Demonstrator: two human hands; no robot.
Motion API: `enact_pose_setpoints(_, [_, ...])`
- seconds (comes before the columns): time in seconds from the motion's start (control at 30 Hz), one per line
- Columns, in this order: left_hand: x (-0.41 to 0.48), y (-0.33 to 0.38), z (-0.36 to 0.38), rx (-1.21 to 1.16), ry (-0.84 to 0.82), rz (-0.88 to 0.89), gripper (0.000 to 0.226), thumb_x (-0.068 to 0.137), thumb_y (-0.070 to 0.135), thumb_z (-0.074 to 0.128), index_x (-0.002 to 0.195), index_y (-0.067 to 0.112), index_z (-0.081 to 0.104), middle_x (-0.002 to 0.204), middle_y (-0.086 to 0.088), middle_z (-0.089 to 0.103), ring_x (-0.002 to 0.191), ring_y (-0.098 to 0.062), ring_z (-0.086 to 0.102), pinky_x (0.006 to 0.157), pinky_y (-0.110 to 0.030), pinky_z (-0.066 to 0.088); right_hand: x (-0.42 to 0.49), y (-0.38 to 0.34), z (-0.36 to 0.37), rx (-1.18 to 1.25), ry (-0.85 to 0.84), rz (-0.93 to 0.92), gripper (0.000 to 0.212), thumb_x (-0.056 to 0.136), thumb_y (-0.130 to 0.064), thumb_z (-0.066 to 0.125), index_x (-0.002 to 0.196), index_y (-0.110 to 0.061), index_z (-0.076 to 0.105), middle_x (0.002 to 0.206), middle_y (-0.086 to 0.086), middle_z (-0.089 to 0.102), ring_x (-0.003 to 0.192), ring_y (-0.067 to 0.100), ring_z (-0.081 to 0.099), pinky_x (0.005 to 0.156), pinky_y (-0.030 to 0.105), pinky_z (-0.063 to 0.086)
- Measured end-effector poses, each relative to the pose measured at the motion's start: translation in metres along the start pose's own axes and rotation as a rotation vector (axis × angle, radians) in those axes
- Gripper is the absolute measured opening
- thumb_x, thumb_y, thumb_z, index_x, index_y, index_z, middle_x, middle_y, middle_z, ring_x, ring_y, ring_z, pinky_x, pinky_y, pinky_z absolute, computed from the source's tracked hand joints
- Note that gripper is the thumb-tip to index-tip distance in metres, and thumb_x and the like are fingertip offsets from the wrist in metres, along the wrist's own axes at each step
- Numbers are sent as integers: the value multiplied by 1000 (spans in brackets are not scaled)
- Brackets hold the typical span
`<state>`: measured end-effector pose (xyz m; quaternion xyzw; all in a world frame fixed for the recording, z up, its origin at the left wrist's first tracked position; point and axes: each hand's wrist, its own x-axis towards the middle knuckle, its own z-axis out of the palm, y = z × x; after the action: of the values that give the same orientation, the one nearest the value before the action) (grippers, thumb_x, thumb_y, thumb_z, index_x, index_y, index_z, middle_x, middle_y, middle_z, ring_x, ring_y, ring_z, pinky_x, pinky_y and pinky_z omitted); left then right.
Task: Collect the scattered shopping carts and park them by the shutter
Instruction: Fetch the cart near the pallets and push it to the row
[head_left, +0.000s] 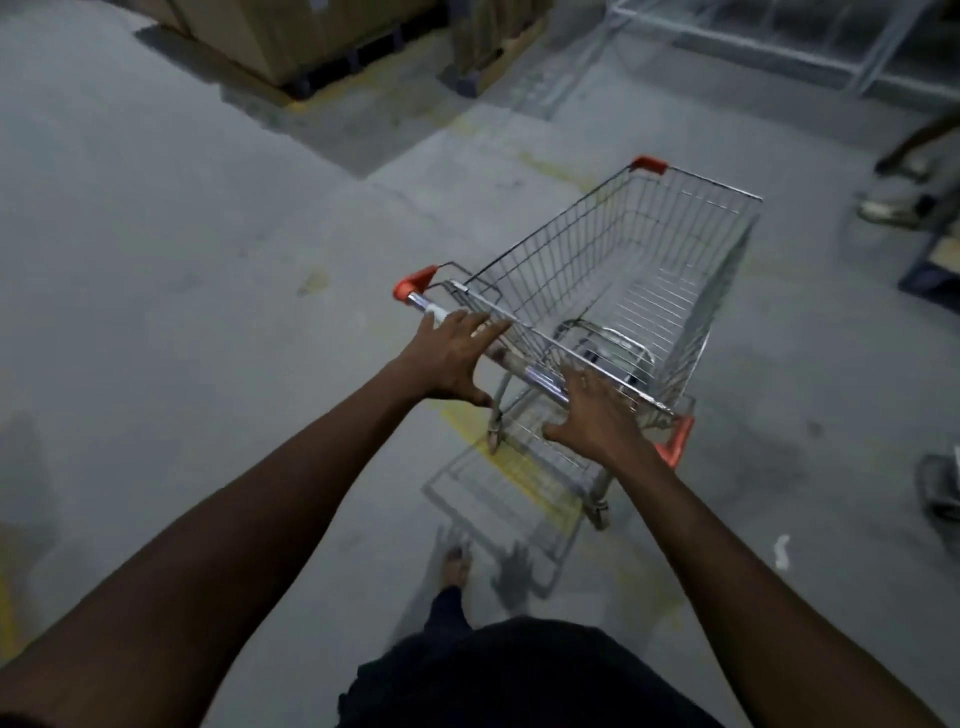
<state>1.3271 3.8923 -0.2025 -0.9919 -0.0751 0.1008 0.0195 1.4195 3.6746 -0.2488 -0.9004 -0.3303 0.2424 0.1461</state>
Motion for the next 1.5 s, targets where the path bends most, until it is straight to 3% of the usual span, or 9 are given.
enact_pose_setpoints(0.17, [64, -57, 10, 125, -131, 178, 97, 68, 65, 69, 148, 29, 29, 139, -6, 51, 124, -29, 49, 98, -46, 39, 24, -15, 10, -64, 23, 177, 98, 69, -58, 69, 149, -31, 19, 146, 12, 41, 129, 36, 43, 101, 48, 41])
enact_pose_setpoints(0.27, [85, -71, 16, 145, -230, 296, 77, 71, 57, 71, 138, 29, 42, 124, -2, 61, 112, -27, 58, 88, -41, 43, 35, -16, 8, -121, -18, 244, 87, 71, -61, 67, 144, -25, 34, 142, 14, 45, 126, 36, 45, 100, 45, 43])
enact_pose_setpoints(0.43, [112, -68, 12, 73, -393, 359, 35, 74, 43, 70, 101, 20, 68, 96, -4, 71, 91, -24, 66, 76, -34, 53, 41, -17, 3, -148, -79, 323, 55, 71, -61, 60, 109, -22, 65, 103, 5, 69, 91, 24, 65, 76, 35, 55])
enact_pose_setpoints(0.5, [118, -65, 9, 38, -515, 333, 26, 80, 38, 65, 83, 14, 74, 75, 1, 73, 72, -15, 71, 77, -33, 58, 40, -20, 4, -139, -43, 377, 46, 71, -58, 59, 97, -22, 69, 87, 0, 72, 77, 19, 67, 69, 33, 56])
enact_pose_setpoints(0.57, [118, -63, 12, 25, -545, 306, 28, 83, 33, 61, 73, 10, 72, 62, 3, 71, 59, -10, 70, 73, -33, 60, 36, -23, 7, -155, 42, 430, 43, 72, -56, 61, 97, -22, 68, 90, 1, 71, 81, 22, 66, 69, 31, 53])
enact_pose_setpoints(0.67, [106, -63, 21, 83, -239, 360, 25, 78, 36, 61, 81, 12, 67, 79, -7, 71, 82, -26, 70, 70, -34, 55, 27, -28, 10, -176, 71, 462, 38, 75, -49, 62, 100, -20, 66, 96, 4, 68, 88, 27, 65, 74, 33, 51])
enact_pose_setpoints(0.73, [91, -56, 27, 65, -151, 367, 28, 78, 39, 60, 88, 14, 67, 92, -10, 70, 88, -30, 67, 70, -36, 51, 16, -29, 11, -191, 56, 473, 33, 78, -44, 62, 100, -20, 65, 97, 4, 68, 88, 26, 65, 76, 34, 52])
enact_pose_setpoints(1.3, [-71, 22, 67, 111, -145, 463, 38, 83, 48, 56, 100, 16, 65, 94, -10, 64, 82, -30, 64, 70, -34, 49, -178, -52, 101, -176, 86, 569, 32, 85, -43, 58, 104, -18, 65, 104, 8, 68, 94, 30, 64, 77, 33, 47])
enact_pose_setpoints(1.5, [-106, 70, 67, 146, -153, 593, 31, 83, 44, 57, 91, 16, 63, 88, -10, 64, 77, -32, 64, 66, -34, 49, -250, -49, 133, -105, 134, 666, 27, 82, -40, 57, 97, -20, 66, 97, 8, 68, 89, 30, 65, 72, 31, 45])
